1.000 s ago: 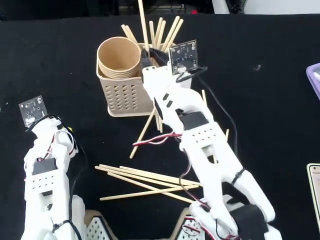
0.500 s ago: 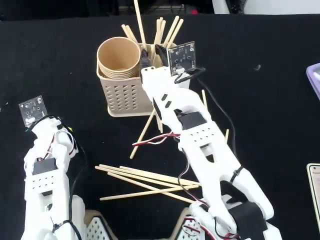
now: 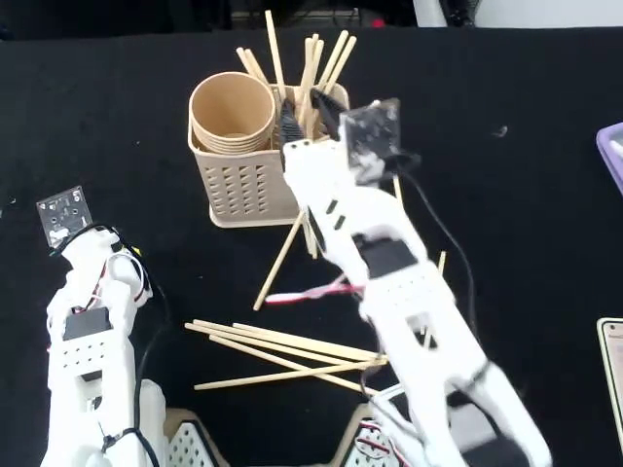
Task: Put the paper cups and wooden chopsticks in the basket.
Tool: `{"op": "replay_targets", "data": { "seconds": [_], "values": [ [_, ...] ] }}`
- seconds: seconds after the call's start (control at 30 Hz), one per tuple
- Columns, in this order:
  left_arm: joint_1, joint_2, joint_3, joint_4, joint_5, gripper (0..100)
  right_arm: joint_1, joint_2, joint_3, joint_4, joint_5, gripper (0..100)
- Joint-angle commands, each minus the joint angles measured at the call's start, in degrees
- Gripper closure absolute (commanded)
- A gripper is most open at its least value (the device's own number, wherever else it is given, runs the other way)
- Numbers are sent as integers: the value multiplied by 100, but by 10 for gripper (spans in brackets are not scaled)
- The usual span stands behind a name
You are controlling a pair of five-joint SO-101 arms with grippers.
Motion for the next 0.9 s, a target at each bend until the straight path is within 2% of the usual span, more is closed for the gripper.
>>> {"op": "replay_targets", "data": {
  "seconds": [0.0,0.17,0.27,0.37,0.43,0.53,0.73,0.87],
  "values": [
    [-4,-132,-57,-79,-9,917,70,-1393,66,800,9,868],
    [-13,-132,-57,-79,-9,917,273,-2844,22,3235,132,868],
    [-13,-132,-57,-79,-9,917,1020,-3187,13,4255,633,868],
    [-4,-132,-57,-79,-9,917,1960,-2923,154,4949,826,866],
    [-4,-132,-57,-79,-9,917,2426,-2492,338,5090,1134,864],
    [-4,-132,-57,-79,-9,917,2752,-1490,444,5099,1705,864],
    [-4,-132,-57,-79,-9,917,2769,769,48,5064,2259,864],
    [-4,-132,-57,-79,-9,917,2523,2009,-760,5108,2321,863]
  ]
}}
